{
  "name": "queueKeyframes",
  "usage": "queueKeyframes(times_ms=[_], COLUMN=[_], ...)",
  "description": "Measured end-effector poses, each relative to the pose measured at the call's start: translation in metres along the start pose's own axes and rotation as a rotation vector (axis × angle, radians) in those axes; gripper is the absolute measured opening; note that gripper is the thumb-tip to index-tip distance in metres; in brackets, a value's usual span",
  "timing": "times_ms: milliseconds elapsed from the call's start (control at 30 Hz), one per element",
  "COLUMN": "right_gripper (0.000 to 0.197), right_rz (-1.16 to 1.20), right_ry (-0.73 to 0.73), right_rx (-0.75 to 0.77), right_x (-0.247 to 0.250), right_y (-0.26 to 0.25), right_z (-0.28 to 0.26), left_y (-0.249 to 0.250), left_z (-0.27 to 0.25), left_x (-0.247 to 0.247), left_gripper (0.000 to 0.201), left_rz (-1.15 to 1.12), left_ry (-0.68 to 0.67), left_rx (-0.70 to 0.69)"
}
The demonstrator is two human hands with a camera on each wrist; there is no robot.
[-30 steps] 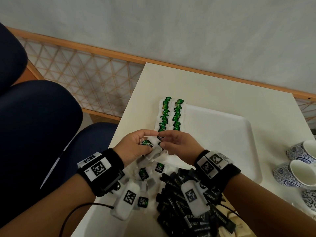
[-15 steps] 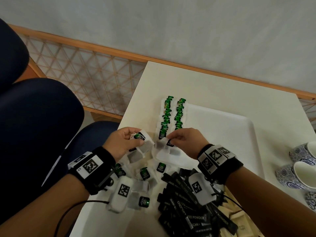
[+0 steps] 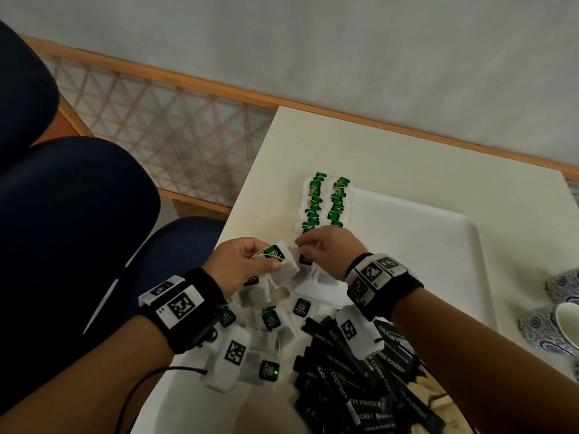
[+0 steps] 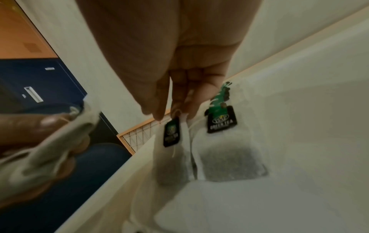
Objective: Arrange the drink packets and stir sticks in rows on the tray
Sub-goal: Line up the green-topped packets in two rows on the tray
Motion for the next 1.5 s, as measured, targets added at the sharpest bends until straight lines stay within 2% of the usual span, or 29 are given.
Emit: queueKeyframes(times_ms=[100,200,267,367,633,800,967,1067,1133,1200,1267,1333,1400,1500], right_gripper=[0.027,0.023,0.030,0.034,0.017,0.014,0.009,0.021,0.035,0.044,0.036,0.020,0.020,0.011], right_rz=[0.139,0.312,0.288,0.212,0.191,0.183,0.072,0.060,0.127,0.212,0.295,0.325,0.350,0.544], right_ry=[0.076,-0.038,-0.091,-0.092,-0.101,-0.014,0.053,0.113,0.039,-0.136,-0.204,-0.149,-0.086,-0.054], right_rx=[0.061,0.052,0.055,0.022,-0.103,-0.153,-0.202,-0.128,-0.053,-0.005,0.033,0.028,-0.055,-0.148], right_x=[0.013,0.002,-0.005,-0.004,-0.007,0.000,0.006,0.014,0.009,-0.011,-0.024,-0.026,-0.023,-0.019], right_y=[-0.013,-0.020,-0.020,-0.007,0.041,0.060,0.070,0.057,0.036,0.015,0.002,0.002,0.014,0.026], right_z=[-0.012,-0.023,-0.028,-0.037,-0.047,-0.037,-0.034,-0.039,-0.044,-0.050,-0.053,-0.050,-0.047,-0.048], left_y=[0.000,0.001,0.001,-0.004,-0.012,-0.007,0.003,0.010,0.015,0.020,0.026,0.029,0.028,0.018], left_z=[0.000,-0.002,-0.003,-0.006,-0.012,-0.012,-0.009,-0.007,-0.006,-0.005,-0.004,-0.003,-0.001,0.001], left_x=[-0.009,-0.020,-0.027,-0.031,-0.020,-0.023,-0.028,-0.035,-0.043,-0.050,-0.056,-0.056,-0.050,-0.040], left_gripper=[0.017,0.021,0.026,0.033,0.032,0.035,0.033,0.032,0.032,0.032,0.032,0.033,0.037,0.048], left_rz=[0.071,0.130,0.164,0.223,0.310,0.286,0.321,0.343,0.346,0.342,0.320,0.263,0.203,0.248], left_ry=[-0.029,-0.051,-0.083,-0.132,-0.132,-0.169,-0.167,-0.178,-0.193,-0.199,-0.196,-0.173,-0.135,-0.102], left_rx=[0.006,0.006,0.015,0.058,0.093,0.076,0.022,-0.011,-0.036,-0.054,-0.071,-0.076,-0.069,-0.014])
Point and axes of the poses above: each hand's wrist, its own z-axis towards the middle knuckle, its own x-axis out of the back of the hand, y = z × x, the point moved 10 cm from there along z, towards the middle knuckle, and after that the axes turned 3 degrees about -y, right-handed, at the moved point
